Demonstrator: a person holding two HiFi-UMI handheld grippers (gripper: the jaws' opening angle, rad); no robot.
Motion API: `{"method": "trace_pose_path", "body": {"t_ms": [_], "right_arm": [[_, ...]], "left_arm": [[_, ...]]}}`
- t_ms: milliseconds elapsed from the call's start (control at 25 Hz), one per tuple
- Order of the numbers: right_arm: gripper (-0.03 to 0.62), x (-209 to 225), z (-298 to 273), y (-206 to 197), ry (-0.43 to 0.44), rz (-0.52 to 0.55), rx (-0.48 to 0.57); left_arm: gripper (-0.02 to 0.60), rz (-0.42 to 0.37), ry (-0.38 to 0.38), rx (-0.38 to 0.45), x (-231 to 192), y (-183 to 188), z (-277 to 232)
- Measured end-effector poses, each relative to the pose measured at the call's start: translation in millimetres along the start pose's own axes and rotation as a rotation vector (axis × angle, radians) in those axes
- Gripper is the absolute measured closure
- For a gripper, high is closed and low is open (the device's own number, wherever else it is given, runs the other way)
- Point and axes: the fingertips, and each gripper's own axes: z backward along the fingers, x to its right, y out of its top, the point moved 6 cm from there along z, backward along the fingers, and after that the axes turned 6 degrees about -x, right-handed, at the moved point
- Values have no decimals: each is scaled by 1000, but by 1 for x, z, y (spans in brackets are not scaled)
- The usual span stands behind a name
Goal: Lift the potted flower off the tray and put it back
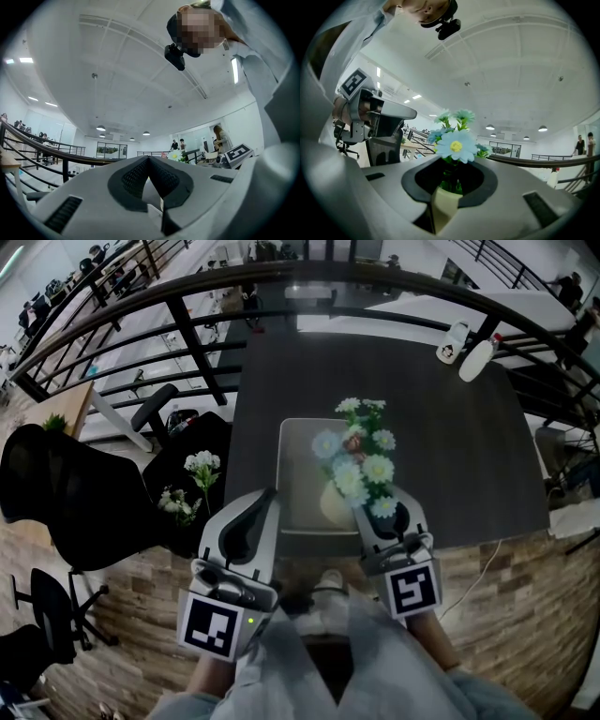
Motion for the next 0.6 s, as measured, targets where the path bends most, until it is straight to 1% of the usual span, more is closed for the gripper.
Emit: {"method": "trace_pose_path", "body": {"t_ms": [400, 600], "right_arm": [[508, -1, -10, -10, 34, -4, -1], [509, -2, -15, -23, 51, -5, -28]], "left_arm": [[583, -8, 29, -25, -2, -2, 0], [583, -7, 46, -36, -3, -3, 0]]}}
